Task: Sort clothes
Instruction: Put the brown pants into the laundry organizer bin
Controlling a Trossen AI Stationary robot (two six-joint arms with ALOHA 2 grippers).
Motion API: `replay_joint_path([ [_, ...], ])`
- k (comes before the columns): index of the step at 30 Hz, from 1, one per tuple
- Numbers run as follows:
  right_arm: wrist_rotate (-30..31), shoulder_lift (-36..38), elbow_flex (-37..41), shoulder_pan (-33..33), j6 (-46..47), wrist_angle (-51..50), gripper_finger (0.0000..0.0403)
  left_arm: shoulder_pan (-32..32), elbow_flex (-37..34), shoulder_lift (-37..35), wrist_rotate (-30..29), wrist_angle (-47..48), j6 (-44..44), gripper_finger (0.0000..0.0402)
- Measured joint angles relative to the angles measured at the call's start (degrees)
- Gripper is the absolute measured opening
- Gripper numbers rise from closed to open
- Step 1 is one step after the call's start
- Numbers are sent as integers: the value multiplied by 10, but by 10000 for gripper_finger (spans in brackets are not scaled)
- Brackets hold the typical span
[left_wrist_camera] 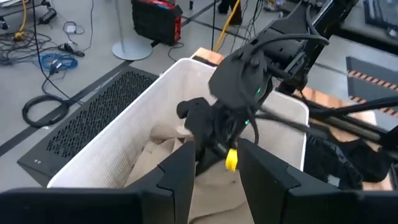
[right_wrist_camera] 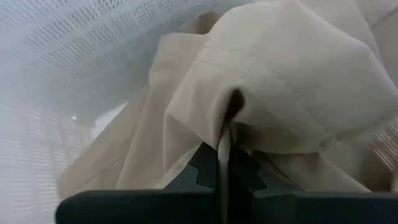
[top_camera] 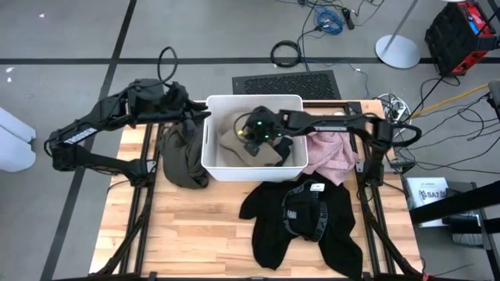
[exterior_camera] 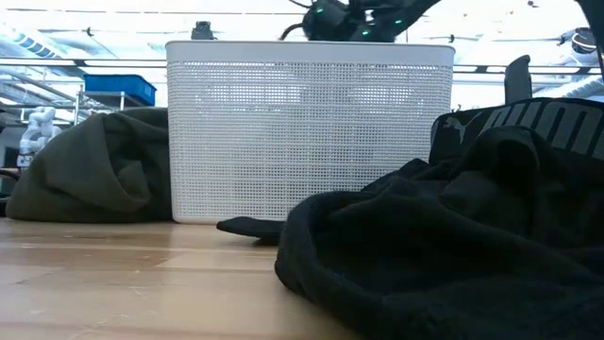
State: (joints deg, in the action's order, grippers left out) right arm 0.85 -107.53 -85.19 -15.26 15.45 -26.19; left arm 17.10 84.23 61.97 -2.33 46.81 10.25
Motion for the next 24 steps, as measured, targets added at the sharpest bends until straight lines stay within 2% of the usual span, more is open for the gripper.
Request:
replay_joint_path([
  [7, -1, -103, -106, 4, -40, -83, 0, 0, 0, 28, 0, 0, -7, 130],
  [14, -68, -186, -179, 15, -83, -141, 0, -6, -1, 40, 4, 6, -18, 130],
  [19, -69, -198, -195, 28, -136, -162, 2, -10, -1, 40, 6, 5, -20, 130],
  [24, -69, -180, -195, 32, -147, -149, 20, -10, -1, 40, 6, 5, -22, 130],
])
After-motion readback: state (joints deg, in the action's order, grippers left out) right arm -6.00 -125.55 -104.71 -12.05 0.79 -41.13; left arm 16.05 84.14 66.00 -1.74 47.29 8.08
